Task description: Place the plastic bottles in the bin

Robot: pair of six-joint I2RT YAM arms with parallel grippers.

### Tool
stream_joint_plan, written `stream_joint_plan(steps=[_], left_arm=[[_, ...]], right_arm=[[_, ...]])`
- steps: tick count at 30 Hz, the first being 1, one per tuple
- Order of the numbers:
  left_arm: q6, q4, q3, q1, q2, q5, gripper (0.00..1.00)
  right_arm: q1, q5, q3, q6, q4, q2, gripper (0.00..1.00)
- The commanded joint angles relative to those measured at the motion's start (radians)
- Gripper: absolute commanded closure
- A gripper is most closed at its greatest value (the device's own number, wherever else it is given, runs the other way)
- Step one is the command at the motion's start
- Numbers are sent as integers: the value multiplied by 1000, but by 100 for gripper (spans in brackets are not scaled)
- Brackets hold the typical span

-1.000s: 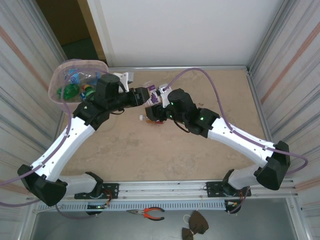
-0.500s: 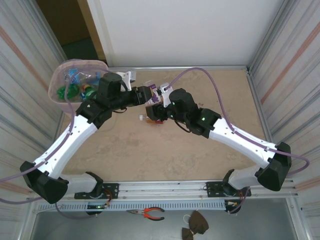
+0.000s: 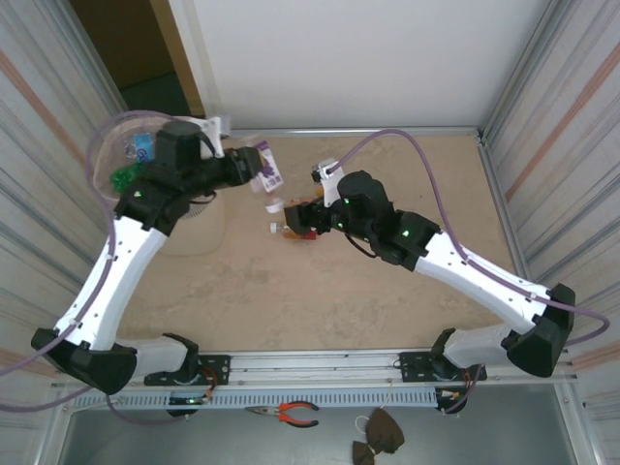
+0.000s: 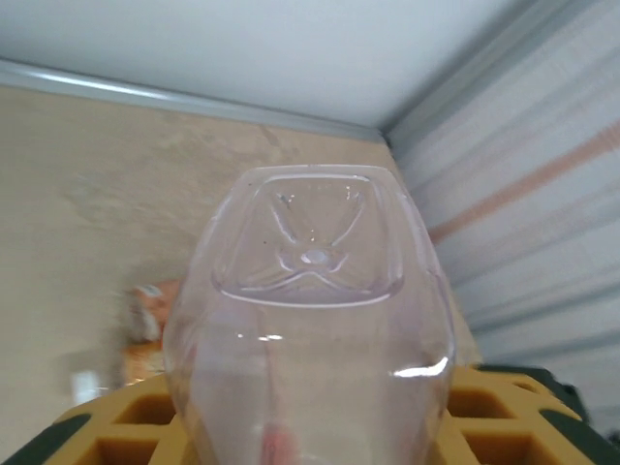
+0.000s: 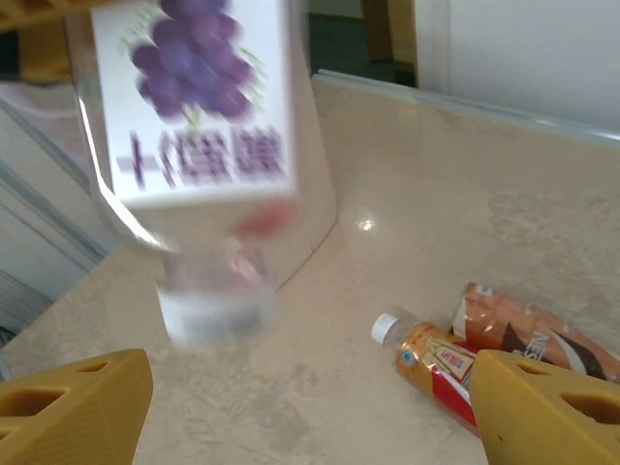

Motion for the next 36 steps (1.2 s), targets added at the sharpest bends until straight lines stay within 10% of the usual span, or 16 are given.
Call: stream_joint_plan(steps=[1,13,28,36], left_arm=[[108,-123,97,113,-26,-3,66],[324,-364,310,516,0,-72,67],[1051,-376,347,544,115,3,68],[1351,-451,395,529,195,64,86]], right_arm=[[-12,34,-1,-23,-24,-56,16],[-37,45,-31,-17,-47,-104,16],[-52,10,-16,-16,-61,-97,16],[-89,-36,19,-16,-80,-68,16]])
